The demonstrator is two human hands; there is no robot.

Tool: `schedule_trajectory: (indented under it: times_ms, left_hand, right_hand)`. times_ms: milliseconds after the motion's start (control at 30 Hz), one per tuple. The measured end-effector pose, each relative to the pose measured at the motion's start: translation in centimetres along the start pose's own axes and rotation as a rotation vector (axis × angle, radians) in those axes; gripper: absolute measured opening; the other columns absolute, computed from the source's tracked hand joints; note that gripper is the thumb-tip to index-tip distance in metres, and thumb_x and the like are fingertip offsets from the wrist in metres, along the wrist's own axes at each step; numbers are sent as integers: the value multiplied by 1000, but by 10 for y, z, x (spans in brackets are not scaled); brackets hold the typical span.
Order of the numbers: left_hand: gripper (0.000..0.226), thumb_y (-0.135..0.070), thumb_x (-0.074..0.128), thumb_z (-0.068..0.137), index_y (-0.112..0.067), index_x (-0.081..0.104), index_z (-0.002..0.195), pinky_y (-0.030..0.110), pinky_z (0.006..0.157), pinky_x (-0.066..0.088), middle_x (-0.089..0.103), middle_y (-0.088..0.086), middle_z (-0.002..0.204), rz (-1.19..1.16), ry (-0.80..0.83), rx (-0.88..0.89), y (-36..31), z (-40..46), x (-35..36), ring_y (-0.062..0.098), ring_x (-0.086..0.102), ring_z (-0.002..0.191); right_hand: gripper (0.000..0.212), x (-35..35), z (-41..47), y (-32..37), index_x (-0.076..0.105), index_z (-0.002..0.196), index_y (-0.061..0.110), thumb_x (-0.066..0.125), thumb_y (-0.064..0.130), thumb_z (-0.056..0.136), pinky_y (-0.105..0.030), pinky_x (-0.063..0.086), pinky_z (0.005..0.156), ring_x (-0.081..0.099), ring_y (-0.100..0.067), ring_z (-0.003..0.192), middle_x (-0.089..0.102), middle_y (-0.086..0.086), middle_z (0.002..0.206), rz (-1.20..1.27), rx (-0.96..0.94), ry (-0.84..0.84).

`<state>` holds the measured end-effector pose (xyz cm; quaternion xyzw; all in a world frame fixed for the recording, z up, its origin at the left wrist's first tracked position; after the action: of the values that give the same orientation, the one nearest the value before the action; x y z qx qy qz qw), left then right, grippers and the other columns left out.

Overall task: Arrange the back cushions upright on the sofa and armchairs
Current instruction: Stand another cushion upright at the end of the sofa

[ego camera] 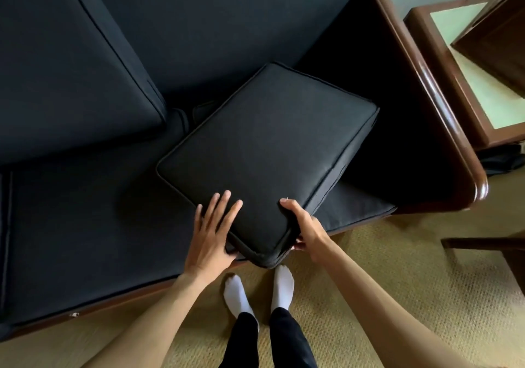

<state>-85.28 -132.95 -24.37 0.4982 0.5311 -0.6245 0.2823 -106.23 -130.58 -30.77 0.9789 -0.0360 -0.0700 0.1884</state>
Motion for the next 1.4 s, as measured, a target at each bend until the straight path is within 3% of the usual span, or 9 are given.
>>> schedule_trajectory:
  times_ms: [233,333,433,667,800,967,1133,1300,1400]
  left_hand:
    - [103,-22,85,53,-13,33,142,62,109,28,36,13,152,-220,-351,-62,10,15,-67,30,30,143]
    - [102,-21,86,43,-13,44,136,51,101,40,47,5,145,-196,-369,-52,12,20,-92,24,42,136]
    - [94,-25,80,42,-17,50,131,46,93,42,51,-3,141,-181,-360,-71,9,23,-120,18,47,132]
    - [91,-52,74,43,-28,52,128,44,84,43,60,-12,124,-206,-303,-128,-21,44,-188,17,56,116]
    - [94,-60,70,42,-32,50,130,47,88,43,64,-11,119,-176,-204,-175,-35,55,-235,22,58,112]
    - [91,-62,72,44,-35,49,127,47,86,50,69,-12,107,-126,-177,-139,-57,59,-306,23,65,98]
    - [93,-69,70,42,-37,51,127,42,86,52,69,-13,93,-121,-125,-173,-60,72,-361,15,65,88]
    - [91,-68,73,45,-45,43,128,47,96,45,64,-18,107,-172,-36,-227,-68,73,-350,14,62,103]
    - [98,-78,71,46,-44,40,132,49,102,36,60,-20,120,-220,-53,-309,-63,78,-348,12,57,114]
  right_hand:
    - [107,3,-51,70,59,118,11,64,92,49,-35,59,52,72,-23,69,66,-12,108,-100,-180,-13]
    - [54,2,-74,88,54,102,-1,45,51,93,-51,60,59,65,-31,52,61,-26,88,-9,-335,20]
    - [18,-8,-99,101,54,97,-3,43,6,85,-58,58,72,68,-34,65,68,-17,76,-110,-598,-36]
    - [102,-29,-200,188,28,149,15,74,8,59,-51,43,98,38,-38,127,34,-16,142,-654,-1195,-716]
    - [129,24,-246,247,-5,156,31,80,15,60,-68,17,114,-1,-27,153,6,3,165,-1288,-1376,-312]
    - [101,36,-302,292,32,145,27,79,25,55,-50,51,93,37,-22,137,40,7,147,-1254,-1454,-54]
    - [84,26,-339,333,47,137,13,79,13,59,-35,47,96,56,-29,120,56,-6,130,-1100,-1412,36]
    - [125,34,-331,319,0,158,30,78,7,63,-39,44,107,39,-28,140,21,-4,163,-1251,-1270,126]
    - [139,29,-334,324,-18,149,52,80,1,63,-41,60,75,57,-35,118,-8,1,166,-1177,-1284,115]
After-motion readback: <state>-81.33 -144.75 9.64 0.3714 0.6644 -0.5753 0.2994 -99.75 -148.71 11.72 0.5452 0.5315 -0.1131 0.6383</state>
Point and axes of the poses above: each hand's wrist, its own z-axis towards the middle knuckle, its own x-axis out of the palm, y = z × x, the point moved 10 cm from there along z, towards the middle knuckle
